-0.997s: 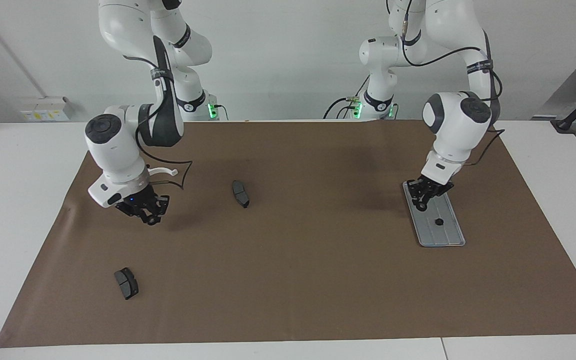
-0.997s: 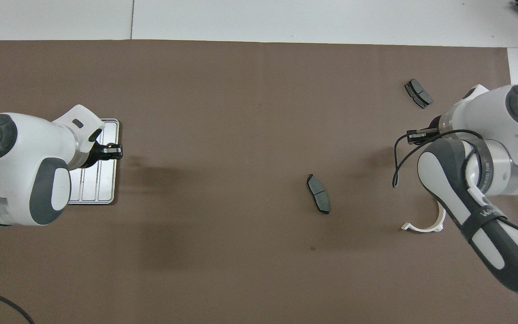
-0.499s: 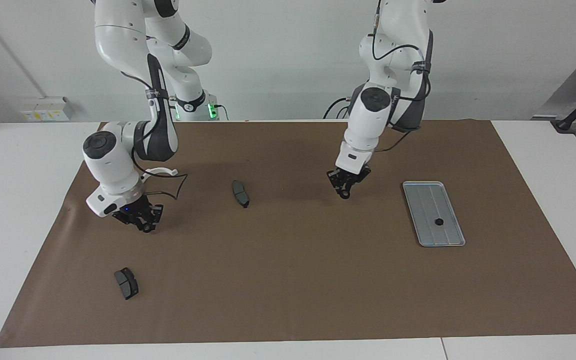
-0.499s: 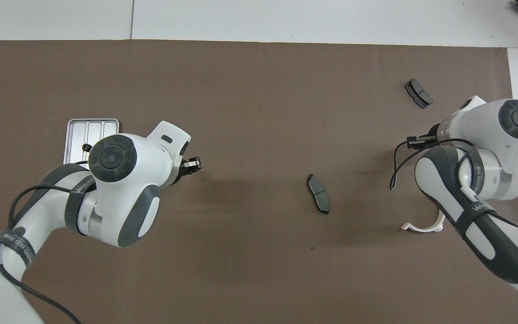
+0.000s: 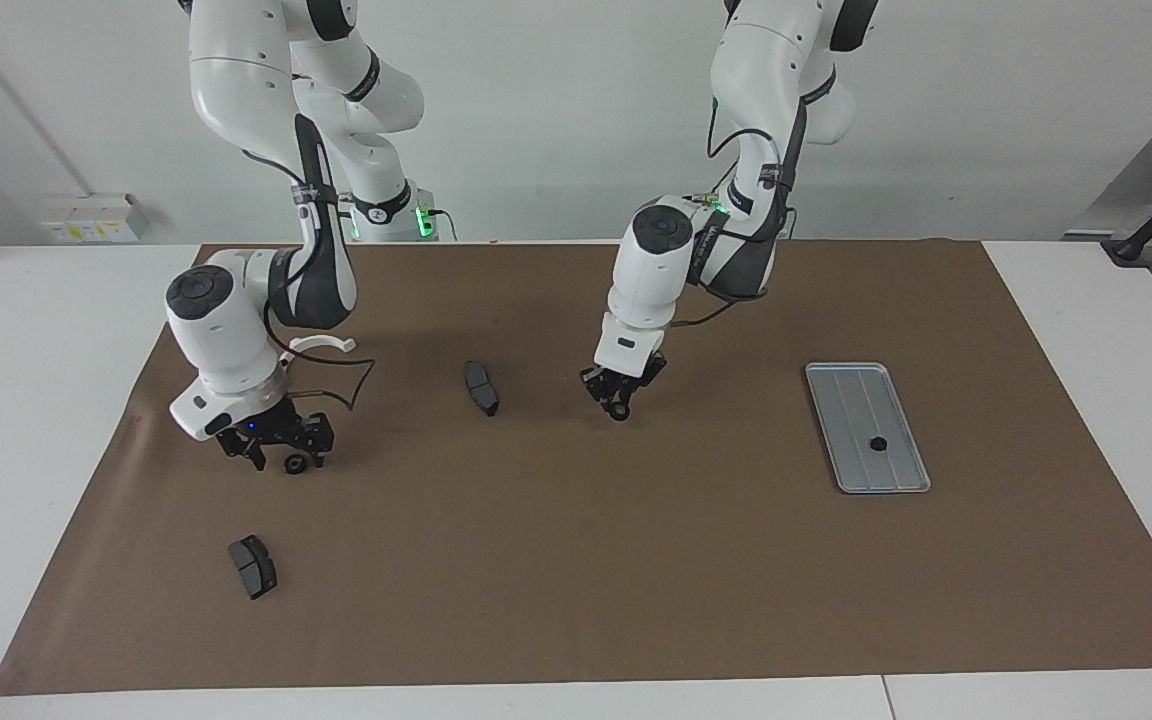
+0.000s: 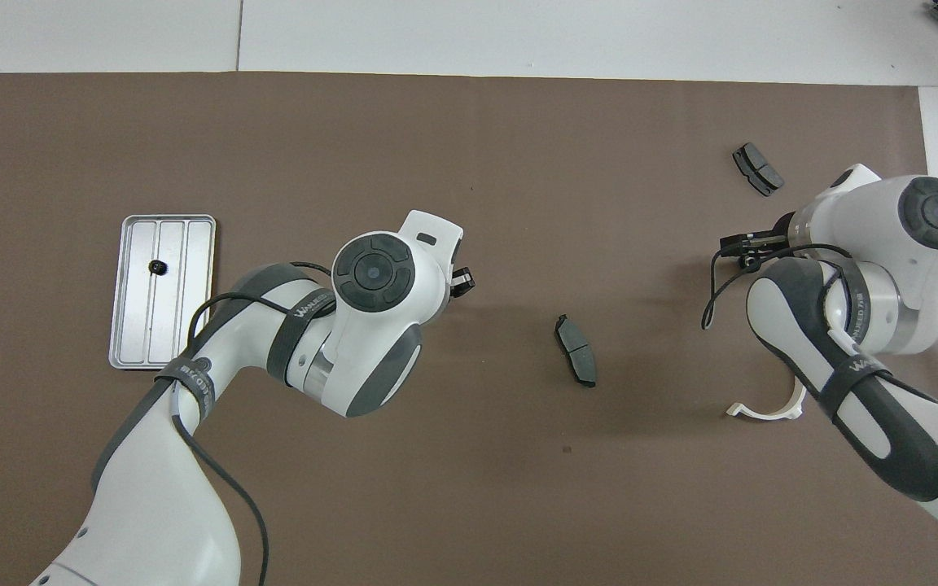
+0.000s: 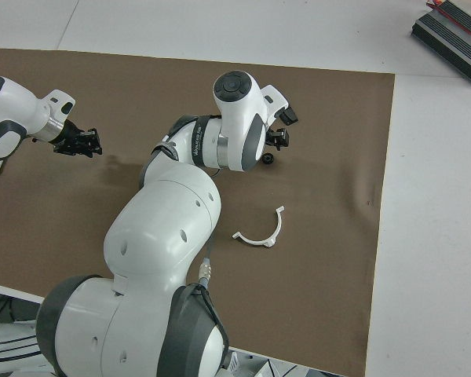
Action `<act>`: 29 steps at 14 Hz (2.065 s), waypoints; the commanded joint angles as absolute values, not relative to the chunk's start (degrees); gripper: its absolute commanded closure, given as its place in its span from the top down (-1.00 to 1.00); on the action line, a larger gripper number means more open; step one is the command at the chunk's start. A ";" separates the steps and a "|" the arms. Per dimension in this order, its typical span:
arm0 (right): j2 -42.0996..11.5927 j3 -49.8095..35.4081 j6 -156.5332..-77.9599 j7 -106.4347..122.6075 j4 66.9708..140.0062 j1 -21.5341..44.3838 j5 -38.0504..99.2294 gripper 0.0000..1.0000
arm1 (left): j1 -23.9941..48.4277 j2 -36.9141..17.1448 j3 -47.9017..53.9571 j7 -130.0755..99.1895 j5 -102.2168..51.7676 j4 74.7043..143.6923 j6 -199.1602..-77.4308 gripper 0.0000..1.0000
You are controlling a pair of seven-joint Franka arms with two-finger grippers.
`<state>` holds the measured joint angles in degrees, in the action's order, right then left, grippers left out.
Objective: Place bearing gear from tray to pile
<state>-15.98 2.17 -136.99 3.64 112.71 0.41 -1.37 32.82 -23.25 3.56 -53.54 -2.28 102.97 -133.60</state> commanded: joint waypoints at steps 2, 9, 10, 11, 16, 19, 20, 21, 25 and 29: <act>-11.52 1.50 -129.47 -4.81 110.31 5.26 -0.61 1.00 | 33.84 -26.46 2.64 -54.40 -1.50 98.35 -132.27 -0.85; -11.34 1.32 -128.50 -11.33 109.07 10.89 -0.53 1.00 | 34.63 -26.11 2.29 -54.32 -0.79 98.27 -129.83 1.00; -11.34 1.32 -128.58 -13.60 109.07 12.38 -0.53 1.00 | 33.76 -25.84 2.20 -54.06 0.25 97.30 -127.90 1.00; -11.42 1.32 -128.85 -15.89 109.07 14.05 -0.53 1.00 | 32.10 -25.14 0.89 -53.79 1.39 97.12 -126.14 1.00; -15.71 1.32 -130.17 -25.90 104.44 23.01 -1.58 1.00 | 18.93 -18.82 0.79 -45.48 1.23 97.82 -119.90 1.00; -20.20 1.32 -130.34 -31.36 99.34 28.64 -1.76 1.00 | 11.45 -17.49 0.79 -32.82 0.88 99.39 -117.68 1.00; -23.00 1.32 -130.25 -33.64 96.45 30.74 -2.45 1.00 | 8.99 -16.62 0.79 -28.26 0.88 101.32 -118.21 1.00; -26.59 1.41 -130.08 -36.71 92.85 32.85 -4.11 1.00 | 6.53 -16.18 0.79 -23.34 0.88 102.82 -118.65 1.00; -34.27 1.32 -130.78 -42.89 87.54 36.38 -10.10 1.00 | -0.25 -13.72 0.79 -11.00 0.70 112.03 -129.24 1.00; -34.80 1.32 -134.82 -42.36 89.12 37.79 -10.20 1.00 | -1.76 -14.41 0.79 -8.53 0.70 118.03 -138.95 1.00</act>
<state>-34.52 1.27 -133.90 -42.11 89.55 37.74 -9.00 -1.34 -16.42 0.11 -9.39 0.61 114.27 -135.98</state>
